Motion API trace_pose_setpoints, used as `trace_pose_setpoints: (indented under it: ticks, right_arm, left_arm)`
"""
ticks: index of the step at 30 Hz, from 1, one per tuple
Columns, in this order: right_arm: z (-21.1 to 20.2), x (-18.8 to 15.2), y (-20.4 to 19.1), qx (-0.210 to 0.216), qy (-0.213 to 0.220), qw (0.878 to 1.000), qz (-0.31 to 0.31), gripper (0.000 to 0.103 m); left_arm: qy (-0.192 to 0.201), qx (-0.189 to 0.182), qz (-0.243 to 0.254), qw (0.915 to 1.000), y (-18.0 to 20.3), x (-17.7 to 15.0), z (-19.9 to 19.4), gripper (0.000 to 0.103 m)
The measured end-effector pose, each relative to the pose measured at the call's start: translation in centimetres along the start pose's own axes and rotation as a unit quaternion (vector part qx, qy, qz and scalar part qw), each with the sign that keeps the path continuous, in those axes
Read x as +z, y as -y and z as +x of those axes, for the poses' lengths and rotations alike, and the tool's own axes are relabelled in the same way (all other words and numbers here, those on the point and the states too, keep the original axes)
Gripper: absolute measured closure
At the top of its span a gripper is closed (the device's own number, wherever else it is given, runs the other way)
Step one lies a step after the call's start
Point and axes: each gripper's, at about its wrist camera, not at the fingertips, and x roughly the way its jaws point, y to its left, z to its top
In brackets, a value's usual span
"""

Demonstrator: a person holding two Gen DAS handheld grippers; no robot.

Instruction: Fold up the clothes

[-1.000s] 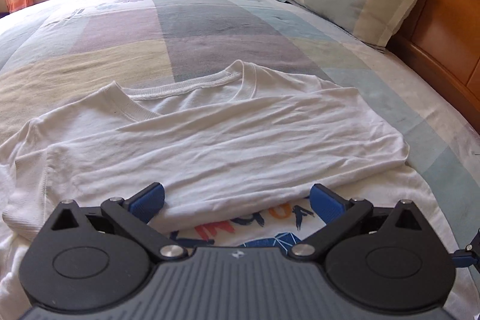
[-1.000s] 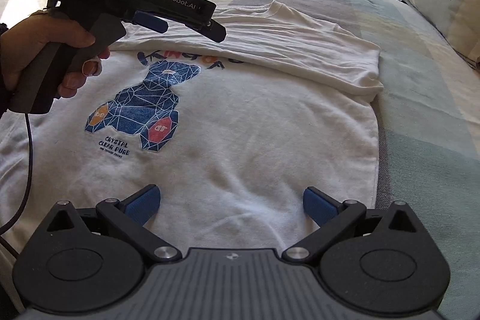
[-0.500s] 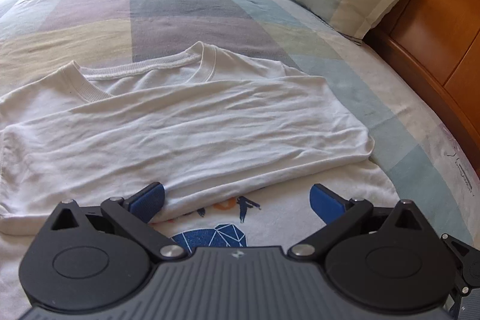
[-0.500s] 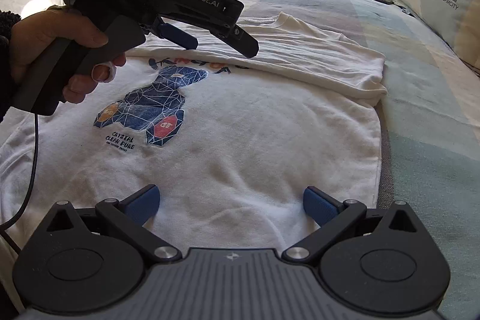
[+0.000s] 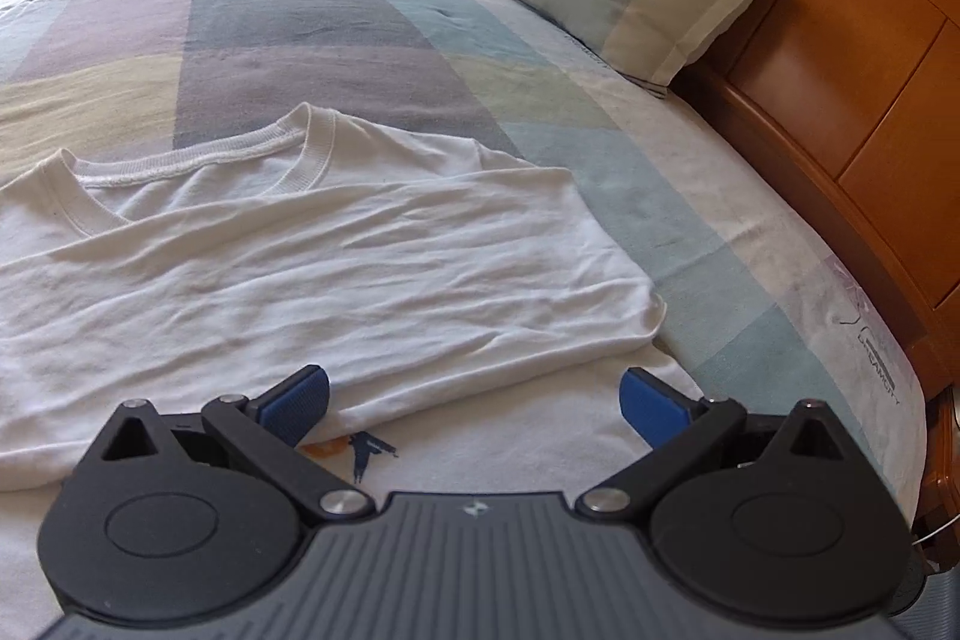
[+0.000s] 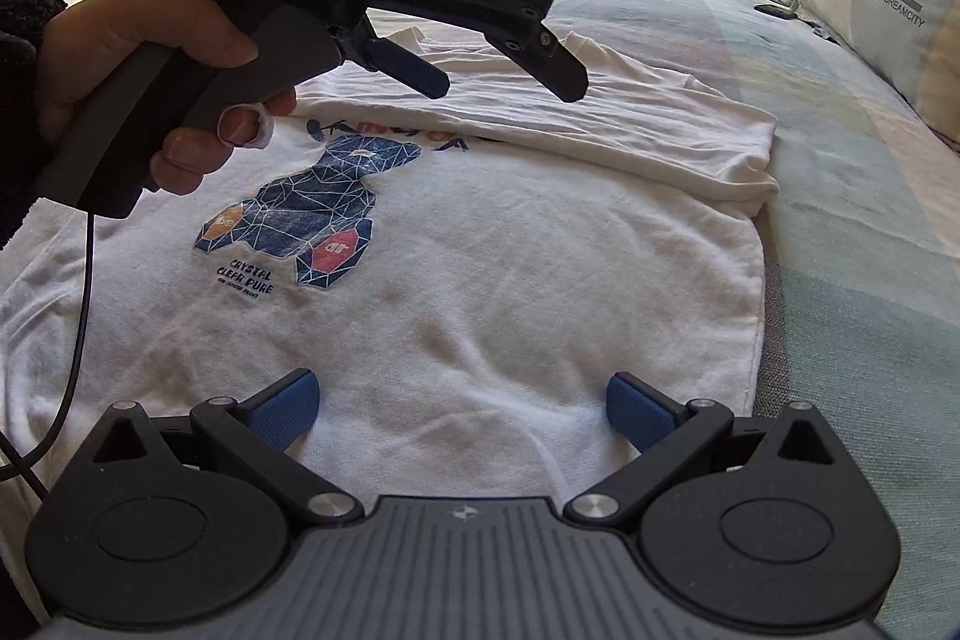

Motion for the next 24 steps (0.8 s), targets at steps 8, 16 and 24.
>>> trace_pose_setpoints:
  ticks: [8, 16, 24]
  right_arm:
    - [-0.1, -0.1, 0.1, 0.003, 0.003, 1.000, -0.001, 0.000]
    - [-0.1, -0.1, -0.1, 0.001, 0.002, 1.000, -0.001, 0.000]
    - [0.1, 0.2, -0.1, -0.007, -0.007, 1.000, 0.006, 0.000]
  left_arm:
    - [0.033, 0.039, 0.017, 0.9986, -0.4, 0.1, -2.9, 0.001]
    - [0.018, 0.111, -0.044, 0.9927, -6.2, -1.4, -3.5, 0.001]
    - [0.034, 0.095, -0.074, 0.9922, -7.2, -1.6, -3.7, 0.001]
